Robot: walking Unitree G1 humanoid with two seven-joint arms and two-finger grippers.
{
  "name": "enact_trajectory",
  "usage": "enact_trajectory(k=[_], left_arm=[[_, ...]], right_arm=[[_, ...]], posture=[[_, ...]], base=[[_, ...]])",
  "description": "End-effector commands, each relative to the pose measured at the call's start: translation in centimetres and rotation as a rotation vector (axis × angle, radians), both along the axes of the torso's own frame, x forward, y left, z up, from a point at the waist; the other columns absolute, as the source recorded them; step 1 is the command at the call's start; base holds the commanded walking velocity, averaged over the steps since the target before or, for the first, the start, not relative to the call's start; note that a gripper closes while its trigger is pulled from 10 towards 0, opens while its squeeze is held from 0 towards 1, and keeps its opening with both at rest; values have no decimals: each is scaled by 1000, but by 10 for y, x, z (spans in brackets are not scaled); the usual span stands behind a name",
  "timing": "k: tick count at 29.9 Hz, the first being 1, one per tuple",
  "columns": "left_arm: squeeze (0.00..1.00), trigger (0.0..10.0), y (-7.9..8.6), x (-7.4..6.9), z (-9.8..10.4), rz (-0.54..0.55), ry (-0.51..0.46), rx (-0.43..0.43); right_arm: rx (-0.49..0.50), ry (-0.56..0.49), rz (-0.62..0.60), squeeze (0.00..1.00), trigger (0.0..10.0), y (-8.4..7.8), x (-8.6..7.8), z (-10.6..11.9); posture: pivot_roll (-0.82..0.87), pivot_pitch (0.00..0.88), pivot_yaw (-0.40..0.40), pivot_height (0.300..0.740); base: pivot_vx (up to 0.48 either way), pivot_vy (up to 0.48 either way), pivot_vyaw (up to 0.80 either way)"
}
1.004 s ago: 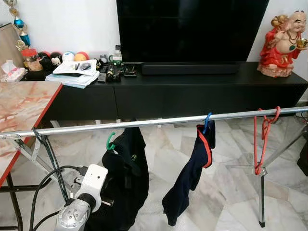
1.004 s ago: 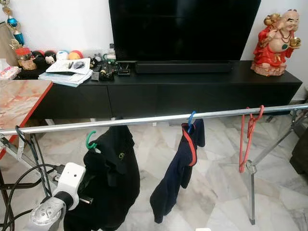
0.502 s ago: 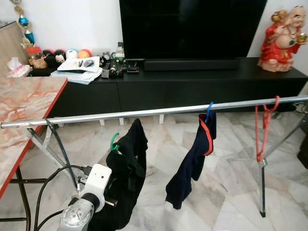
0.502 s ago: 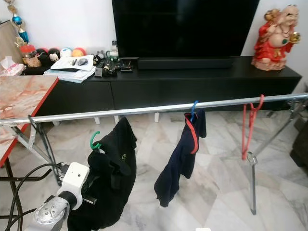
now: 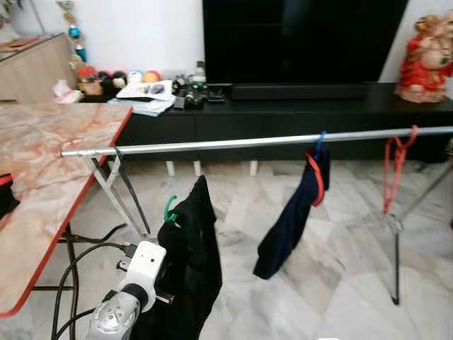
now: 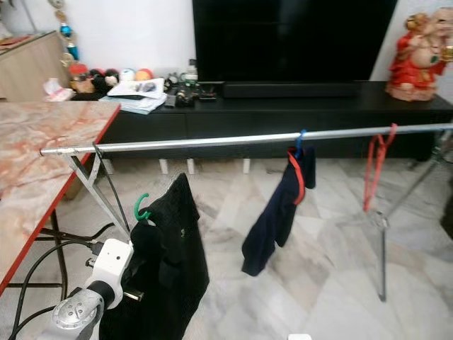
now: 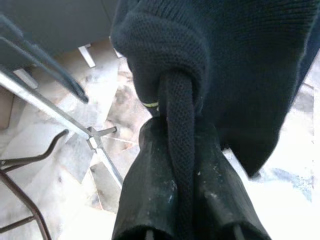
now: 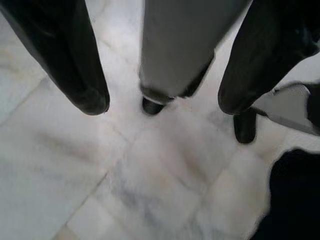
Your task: Hang hanger
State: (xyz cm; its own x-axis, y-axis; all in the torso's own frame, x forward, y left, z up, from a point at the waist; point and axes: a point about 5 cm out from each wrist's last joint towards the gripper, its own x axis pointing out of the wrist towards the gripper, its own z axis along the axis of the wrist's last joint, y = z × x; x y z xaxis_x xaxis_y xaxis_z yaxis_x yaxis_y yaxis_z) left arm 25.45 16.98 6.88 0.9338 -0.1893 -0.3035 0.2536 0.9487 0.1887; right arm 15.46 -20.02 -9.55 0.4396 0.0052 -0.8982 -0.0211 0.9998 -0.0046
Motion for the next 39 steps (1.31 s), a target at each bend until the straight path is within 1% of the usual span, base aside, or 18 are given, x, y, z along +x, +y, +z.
enact_trajectory(k=[1,9,17,30,34,38,39], left_arm=[[0,10000,2,3,8,9,-37,-1],[0,10000,1,3,8,9,-32,-4],[0,10000,-3,5,10,-20,-25,-12],[0,10000,-15,12,11,-83,-13,-7],[0,10000,-18,13,9,-94,3,-2],[0,10000,-20,12,9,-108,9,-5],[0,10000,-22,12,8,-118,14,-2]], right_arm=[[-5,-9,0,0,10000,-1,3,1],[3,-19,-10,0,10000,0,5,2],[2,-34,-23,0,10000,0,7,3],[5,-134,-27,0,10000,2,16,8],[2,-180,-13,0,10000,3,20,10],[-1,-198,-15,0,10000,2,21,11],[-1,-227,-1,0,10000,2,22,13]], posture=[[183,0,22,740],[182,0,24,740],[166,0,34,740],[129,0,61,740],[119,0,64,740],[119,0,64,740],[116,0,64,740]], base=[[-285,0,0],[-285,0,0],[-286,0,0],[-287,0,0],[0,0,0],[0,0,0],[0,0,0]])
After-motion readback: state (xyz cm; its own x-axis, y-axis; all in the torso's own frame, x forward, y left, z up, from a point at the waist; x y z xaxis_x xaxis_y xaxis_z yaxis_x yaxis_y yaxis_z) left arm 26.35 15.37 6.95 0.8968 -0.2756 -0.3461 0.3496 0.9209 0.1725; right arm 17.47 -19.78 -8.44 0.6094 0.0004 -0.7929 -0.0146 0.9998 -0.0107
